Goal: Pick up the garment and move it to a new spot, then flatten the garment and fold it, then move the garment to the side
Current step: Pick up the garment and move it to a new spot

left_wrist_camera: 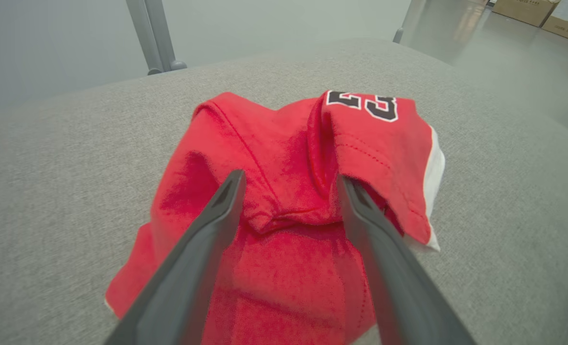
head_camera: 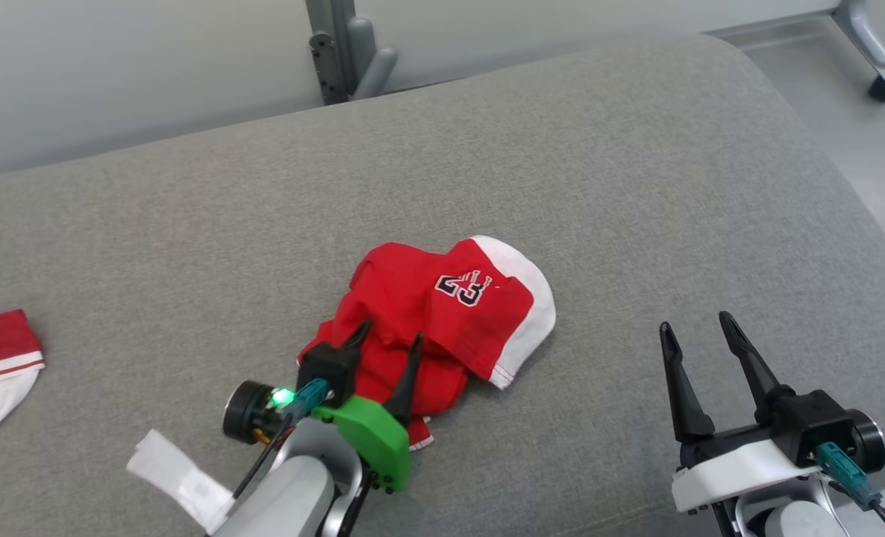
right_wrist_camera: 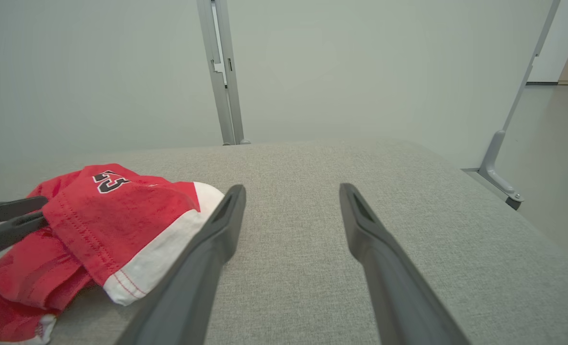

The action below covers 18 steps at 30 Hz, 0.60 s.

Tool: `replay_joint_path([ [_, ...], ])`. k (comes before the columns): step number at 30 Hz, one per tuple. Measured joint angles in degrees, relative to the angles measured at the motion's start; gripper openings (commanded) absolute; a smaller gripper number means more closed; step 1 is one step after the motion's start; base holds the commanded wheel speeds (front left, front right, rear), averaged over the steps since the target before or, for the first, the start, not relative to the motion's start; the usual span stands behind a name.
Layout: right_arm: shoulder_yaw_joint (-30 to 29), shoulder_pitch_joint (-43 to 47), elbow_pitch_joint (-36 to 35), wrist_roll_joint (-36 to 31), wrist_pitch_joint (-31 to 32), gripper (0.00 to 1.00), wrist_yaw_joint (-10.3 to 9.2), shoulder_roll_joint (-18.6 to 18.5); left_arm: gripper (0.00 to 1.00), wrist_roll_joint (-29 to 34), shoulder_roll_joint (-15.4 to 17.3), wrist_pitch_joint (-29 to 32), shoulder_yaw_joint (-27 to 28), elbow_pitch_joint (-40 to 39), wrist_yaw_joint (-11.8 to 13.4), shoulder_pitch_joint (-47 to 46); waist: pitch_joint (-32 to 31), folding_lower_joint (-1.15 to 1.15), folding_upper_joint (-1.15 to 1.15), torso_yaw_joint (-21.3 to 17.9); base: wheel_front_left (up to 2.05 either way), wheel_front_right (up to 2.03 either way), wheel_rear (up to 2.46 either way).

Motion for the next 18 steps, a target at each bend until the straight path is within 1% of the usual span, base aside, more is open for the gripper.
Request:
replay_joint_path([
  [4, -1.32, 1.72, -1.38, -1.46, 0.00, 1.00, 0.00, -0.10, 1.00, 0.26, 4.32, -0.75, 1.83, -6.56, 3.76, 4.95, -1.90, 0.00, 0.00, 3.00, 0.00, 0.00, 0.00],
  [9, -2.67, 3.35, -2.18, -2.08, 0.00, 1.00, 0.00, -1.08, 1.00, 0.32, 8.57, -2.89, 4.33, -11.01, 8.12, 11.62, -4.13, 0.00, 0.00, 7.03, 0.00, 0.00, 0.00],
  [12, -3.55, 3.94, -1.85, -2.40, 0.00, 1.00, 0.00, -1.70, 1.00, 0.51, 10.14, -4.61, 5.90, -12.07, 9.50, 14.90, -5.24, 0.00, 0.00, 9.41, 0.00, 0.00, 0.00],
  [16, -4.10, 4.52, -0.60, -2.81, 0.00, 1.00, 0.00, -2.38, 1.00, 0.24, 11.67, -5.63, 8.66, -11.88, 9.71, 19.41, -6.51, 0.00, 0.00, 12.17, 0.00, 0.00, 0.00],
  [18, -4.26, 4.61, -0.36, -2.81, 0.00, 1.00, 0.00, -2.41, 1.00, 0.29, 11.78, -5.66, 9.49, -11.92, 9.67, 20.39, -6.81, 0.00, 0.00, 12.75, 0.00, 0.00, 0.00],
])
